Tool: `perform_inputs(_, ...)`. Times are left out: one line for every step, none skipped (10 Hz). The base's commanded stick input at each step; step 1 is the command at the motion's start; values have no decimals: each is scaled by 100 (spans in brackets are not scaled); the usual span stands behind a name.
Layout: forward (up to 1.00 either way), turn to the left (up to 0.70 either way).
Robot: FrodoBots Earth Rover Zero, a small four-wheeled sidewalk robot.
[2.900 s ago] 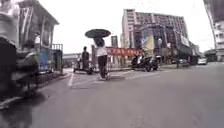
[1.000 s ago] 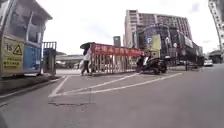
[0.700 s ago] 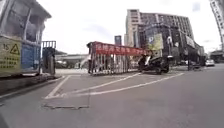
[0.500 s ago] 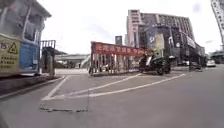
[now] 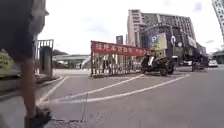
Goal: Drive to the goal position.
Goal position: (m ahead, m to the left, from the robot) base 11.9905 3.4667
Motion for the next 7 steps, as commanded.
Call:
perform_inputs(45, 0)
perform_inputs(45, 0)
perform_inputs(45, 0)
perform_inputs(45, 0)
perform_inputs(45, 0)
perform_inputs(45, 0)
perform_inputs(45, 0)
